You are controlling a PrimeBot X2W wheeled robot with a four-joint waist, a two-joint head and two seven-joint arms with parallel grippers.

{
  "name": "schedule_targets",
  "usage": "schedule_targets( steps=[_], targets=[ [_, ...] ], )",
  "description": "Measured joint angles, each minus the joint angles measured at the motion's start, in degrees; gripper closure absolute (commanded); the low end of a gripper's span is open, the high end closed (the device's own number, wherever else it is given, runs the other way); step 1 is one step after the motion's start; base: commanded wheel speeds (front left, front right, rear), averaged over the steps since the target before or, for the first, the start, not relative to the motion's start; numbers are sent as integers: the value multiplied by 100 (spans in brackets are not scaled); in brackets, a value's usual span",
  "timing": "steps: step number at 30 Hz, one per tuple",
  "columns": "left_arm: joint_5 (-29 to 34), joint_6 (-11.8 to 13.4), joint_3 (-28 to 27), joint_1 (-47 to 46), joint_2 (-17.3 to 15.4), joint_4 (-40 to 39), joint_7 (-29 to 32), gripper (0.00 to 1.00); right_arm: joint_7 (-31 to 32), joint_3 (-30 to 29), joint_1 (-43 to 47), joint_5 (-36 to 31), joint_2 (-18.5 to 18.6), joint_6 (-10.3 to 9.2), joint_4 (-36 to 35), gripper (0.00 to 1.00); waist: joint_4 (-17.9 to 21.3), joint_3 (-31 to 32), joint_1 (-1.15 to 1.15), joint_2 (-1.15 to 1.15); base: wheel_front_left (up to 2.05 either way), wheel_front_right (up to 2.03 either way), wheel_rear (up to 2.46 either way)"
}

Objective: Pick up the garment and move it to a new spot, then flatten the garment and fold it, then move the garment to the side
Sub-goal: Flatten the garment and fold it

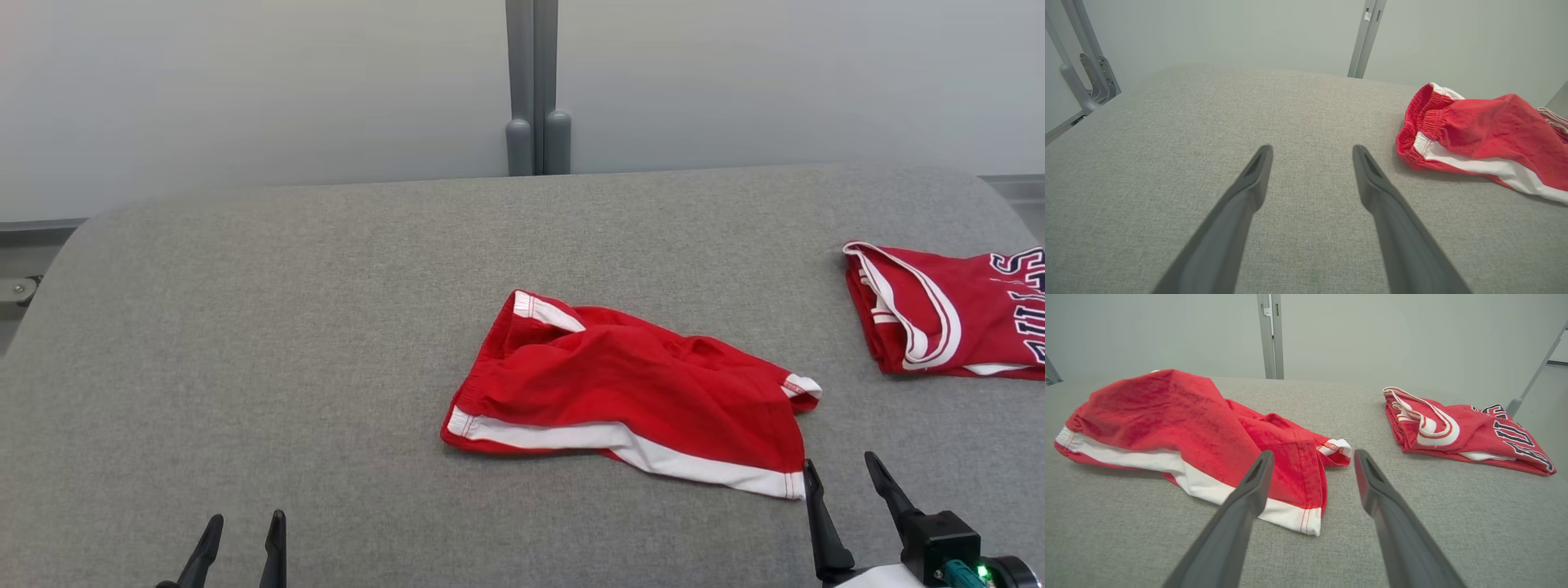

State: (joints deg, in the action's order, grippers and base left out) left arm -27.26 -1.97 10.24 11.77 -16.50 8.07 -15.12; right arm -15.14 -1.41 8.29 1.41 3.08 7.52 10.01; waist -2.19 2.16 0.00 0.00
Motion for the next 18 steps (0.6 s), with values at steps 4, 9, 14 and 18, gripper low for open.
schedule_targets(
  steps=[4,9,14,18],
  targets=[
    [181,-244,-210,-7,176,136,0,0,0,-51,1,-5,-1,0,109,0,-75,19,0,0,0,0,0],
    [300,-412,-357,-30,321,233,0,0,0,-33,-7,-10,-4,0,157,0,-68,7,0,0,0,0,0],
    [422,-497,-437,-61,387,280,0,0,0,7,-42,-4,-9,0,172,0,1,-21,0,0,0,0,0],
    [511,-516,-288,-181,412,180,-1,0,1,54,-84,247,-8,-1,526,0,64,-75,0,0,0,0,0]
  ],
)
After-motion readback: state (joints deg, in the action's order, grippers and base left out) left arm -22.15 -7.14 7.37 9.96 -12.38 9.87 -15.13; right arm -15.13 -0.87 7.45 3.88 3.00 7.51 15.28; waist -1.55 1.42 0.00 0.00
